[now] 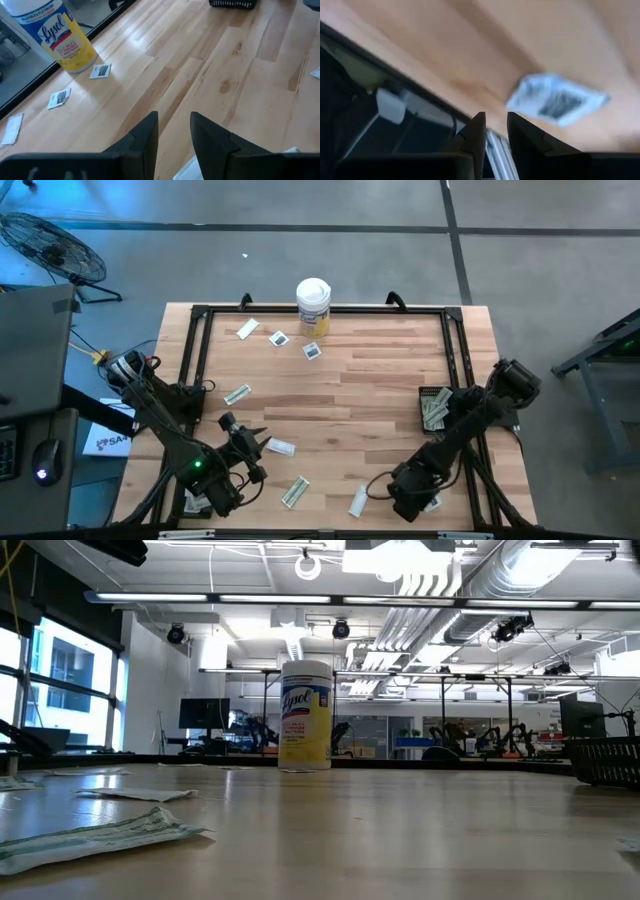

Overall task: Pick & Place First Aid Supplies
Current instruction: Put the white towelette sachet into the left black bin

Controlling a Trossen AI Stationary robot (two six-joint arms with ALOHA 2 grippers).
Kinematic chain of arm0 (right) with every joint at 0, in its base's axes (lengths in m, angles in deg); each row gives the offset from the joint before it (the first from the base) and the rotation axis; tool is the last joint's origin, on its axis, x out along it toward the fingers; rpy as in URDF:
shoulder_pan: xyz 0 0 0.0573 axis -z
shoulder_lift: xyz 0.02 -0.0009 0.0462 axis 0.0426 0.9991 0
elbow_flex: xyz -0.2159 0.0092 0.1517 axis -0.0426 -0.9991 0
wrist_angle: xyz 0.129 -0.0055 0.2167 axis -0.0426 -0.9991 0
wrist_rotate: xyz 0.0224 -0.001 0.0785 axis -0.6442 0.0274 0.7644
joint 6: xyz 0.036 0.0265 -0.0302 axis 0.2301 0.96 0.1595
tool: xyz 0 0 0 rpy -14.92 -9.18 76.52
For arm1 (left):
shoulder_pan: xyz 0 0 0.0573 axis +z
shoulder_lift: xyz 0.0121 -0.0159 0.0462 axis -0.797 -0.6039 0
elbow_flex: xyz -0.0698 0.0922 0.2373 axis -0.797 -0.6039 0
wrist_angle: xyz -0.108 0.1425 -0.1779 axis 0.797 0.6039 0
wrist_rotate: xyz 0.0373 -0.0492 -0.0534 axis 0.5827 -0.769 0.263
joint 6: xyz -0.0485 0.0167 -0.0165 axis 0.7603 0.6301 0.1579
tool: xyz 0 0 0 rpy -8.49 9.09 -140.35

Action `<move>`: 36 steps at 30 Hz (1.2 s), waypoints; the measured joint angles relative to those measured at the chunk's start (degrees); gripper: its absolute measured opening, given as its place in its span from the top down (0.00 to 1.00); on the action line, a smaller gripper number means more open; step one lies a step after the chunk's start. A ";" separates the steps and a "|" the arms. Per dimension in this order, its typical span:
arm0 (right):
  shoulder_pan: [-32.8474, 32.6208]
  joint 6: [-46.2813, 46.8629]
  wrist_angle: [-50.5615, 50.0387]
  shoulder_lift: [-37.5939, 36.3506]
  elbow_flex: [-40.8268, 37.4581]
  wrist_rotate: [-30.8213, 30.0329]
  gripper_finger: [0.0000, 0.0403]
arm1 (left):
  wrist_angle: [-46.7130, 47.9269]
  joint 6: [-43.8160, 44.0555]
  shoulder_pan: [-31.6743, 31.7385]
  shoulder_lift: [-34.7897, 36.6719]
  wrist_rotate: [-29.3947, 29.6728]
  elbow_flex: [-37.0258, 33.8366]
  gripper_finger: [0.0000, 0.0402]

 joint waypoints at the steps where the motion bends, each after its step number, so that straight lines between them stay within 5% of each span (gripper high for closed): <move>1: -0.45 0.87 -0.06 0.00 -0.21 0.44 0.82 | -0.12 0.00 0.00 0.00 -0.04 0.00 0.72; 7: -0.79 3.28 1.70 0.00 -3.29 -2.02 0.82 | -0.67 0.00 0.00 -0.04 -0.50 0.00 0.72; 17: 4.73 -10.54 6.54 0.00 -2.17 -14.86 0.82 | -0.91 -1.07 0.00 -0.04 0.04 0.00 0.72; 29: 17.21 -38.24 9.74 0.01 -2.25 -40.99 0.82 | -1.95 -1.07 0.01 -1.00 0.27 -0.02 0.72; 36: 19.64 -58.04 17.80 -0.74 -2.21 -47.25 0.82 | -2.64 -1.07 0.00 -3.81 0.88 -0.07 0.72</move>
